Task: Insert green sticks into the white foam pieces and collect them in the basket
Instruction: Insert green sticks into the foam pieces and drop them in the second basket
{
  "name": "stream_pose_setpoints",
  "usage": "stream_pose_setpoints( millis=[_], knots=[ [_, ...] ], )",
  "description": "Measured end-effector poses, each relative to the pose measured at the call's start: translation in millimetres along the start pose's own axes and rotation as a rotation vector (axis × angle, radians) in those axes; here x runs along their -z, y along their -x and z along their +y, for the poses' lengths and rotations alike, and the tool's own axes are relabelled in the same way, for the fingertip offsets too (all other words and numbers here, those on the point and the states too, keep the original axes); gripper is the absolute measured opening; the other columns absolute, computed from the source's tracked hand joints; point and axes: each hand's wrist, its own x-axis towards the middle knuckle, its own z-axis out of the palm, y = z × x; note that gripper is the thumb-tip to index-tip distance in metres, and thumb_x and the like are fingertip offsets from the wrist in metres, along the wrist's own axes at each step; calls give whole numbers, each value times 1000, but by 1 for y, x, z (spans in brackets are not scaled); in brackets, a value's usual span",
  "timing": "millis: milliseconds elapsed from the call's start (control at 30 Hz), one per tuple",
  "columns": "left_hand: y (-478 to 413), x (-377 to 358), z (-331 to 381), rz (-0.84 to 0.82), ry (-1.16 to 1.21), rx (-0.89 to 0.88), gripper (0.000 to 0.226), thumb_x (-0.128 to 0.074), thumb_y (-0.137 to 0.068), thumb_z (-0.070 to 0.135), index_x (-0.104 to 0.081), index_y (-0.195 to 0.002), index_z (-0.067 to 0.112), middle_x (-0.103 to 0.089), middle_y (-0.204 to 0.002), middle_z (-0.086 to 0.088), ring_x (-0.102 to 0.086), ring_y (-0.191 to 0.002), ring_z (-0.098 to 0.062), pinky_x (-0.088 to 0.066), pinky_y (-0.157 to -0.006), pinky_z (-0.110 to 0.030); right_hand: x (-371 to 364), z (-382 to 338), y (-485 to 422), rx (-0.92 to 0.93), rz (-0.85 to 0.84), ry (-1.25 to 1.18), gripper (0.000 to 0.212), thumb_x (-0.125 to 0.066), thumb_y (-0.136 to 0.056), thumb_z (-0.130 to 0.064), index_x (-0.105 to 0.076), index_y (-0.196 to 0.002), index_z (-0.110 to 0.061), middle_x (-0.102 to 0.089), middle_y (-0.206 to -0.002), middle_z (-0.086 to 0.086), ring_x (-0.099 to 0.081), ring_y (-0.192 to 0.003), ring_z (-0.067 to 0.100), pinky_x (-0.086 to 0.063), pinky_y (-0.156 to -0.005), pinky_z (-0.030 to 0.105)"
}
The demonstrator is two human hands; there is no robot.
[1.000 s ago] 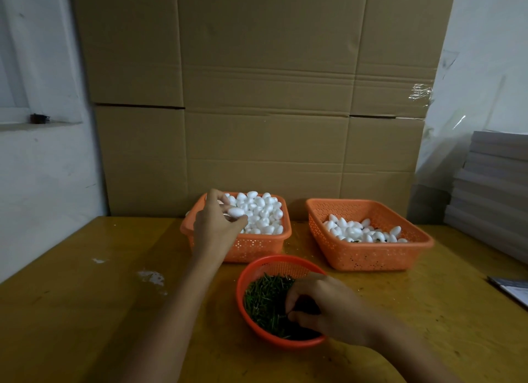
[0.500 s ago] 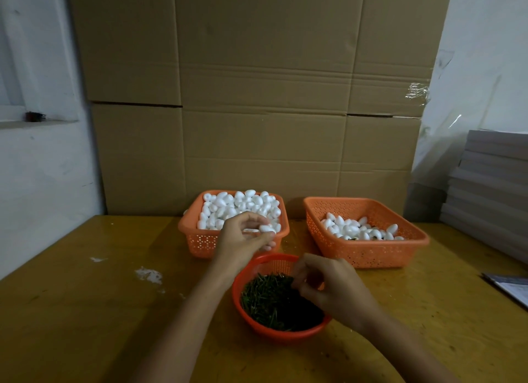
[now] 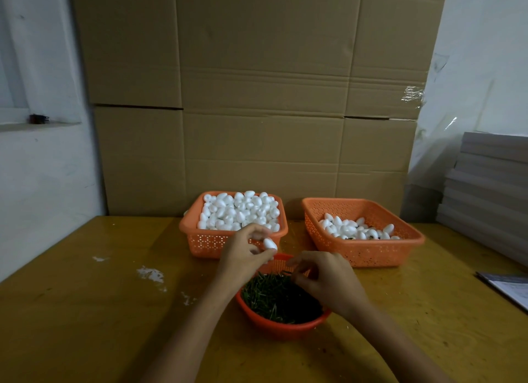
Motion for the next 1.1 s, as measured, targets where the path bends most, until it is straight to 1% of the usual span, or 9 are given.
stream_pose_setpoints(
  millis=[67, 200, 333, 467, 667, 800, 933, 1033, 1100],
  knots=[
    [0, -1, -1, -3, 7, 0, 32, -84, -84, 8, -70, -105, 28, -71, -113, 6, -78, -77, -18, -66, -77, -49, 2, 0, -6, -53, -30, -6, 20, -75, -93, -27, -78, -112, -32, -77, -99, -16, -69, -83, -2, -58, -79, 21],
    [-1, 0, -3, -17, 19, 15, 27, -84, -85, 8, -75, -103, 25, -72, -117, 5, -78, -82, -16, -66, -78, -45, 9, -2, -24, -190, -73, -190, 8, -75, -95, -18, -79, -101, -20, -77, -80, -4, -74, -65, 8, -61, -64, 23],
    [-2, 2, -4, -14, 98, 27, 24, -84, -85, 7, -78, -101, 23, -74, -117, 4, -79, -86, -17, -63, -72, -29, 1, -8, -30, -288, -21, -410, 4, -77, -93, -13, -79, -96, -13, -79, -82, 2, -77, -67, 15, -66, -69, 33],
    [-1, 3, -6, -9, 175, 45, 23, -84, -84, 7, -77, -101, 20, -74, -119, 2, -79, -90, -19, -63, -76, -30, -7, -5, -26, -285, 70, -484, 6, -80, -90, -13, -77, -86, -17, -78, -76, 0, -76, -68, 15, -66, -71, 36],
    [1, 4, -9, -20, 152, 51, 22, -83, -86, 11, -73, -103, 21, -74, -118, 4, -78, -93, -16, -64, -83, -34, -10, -3, -15, -188, 117, -489, 11, -82, -88, -10, -74, -82, -15, -76, -77, 1, -75, -68, 17, -63, -66, 30],
    [5, 2, -8, -56, 78, -6, 21, -81, -89, 14, -72, -104, 25, -74, -114, 11, -77, -95, -9, -62, -80, -29, -12, -4, -13, -172, 145, -509, 11, -81, -89, -8, -73, -86, -14, -76, -80, 3, -75, -69, 19, -65, -62, 35],
    [6, 4, -10, -69, 90, -16, 21, -81, -90, 15, -72, -106, 25, -74, -115, 8, -77, -96, -13, -64, -84, -34, -15, -4, -12, -171, 170, -527, 9, -79, -91, -10, -75, -97, -15, -76, -91, -1, -76, -69, 19, -64, -58, 37],
    [5, 5, -11, -70, 95, -19, 19, -81, -90, 17, -72, -106, 22, -75, -114, 4, -77, -95, -16, -63, -86, -36, -15, -3, -13, -179, 168, -531, 20, -76, -93, -11, -76, -113, -14, -77, -98, -3, -76, -71, 18, -63, -57, 32],
    [4, 6, -12, -71, 112, -17, 18, -80, -91, 16, -71, -107, 19, -76, -111, 0, -77, -94, -18, -63, -86, -37, -16, -4, -13, -171, 167, -520, 20, -75, -94, -11, -77, -114, -13, -77, -100, -4, -76, -71, 17, -63, -57, 31]
  ],
)
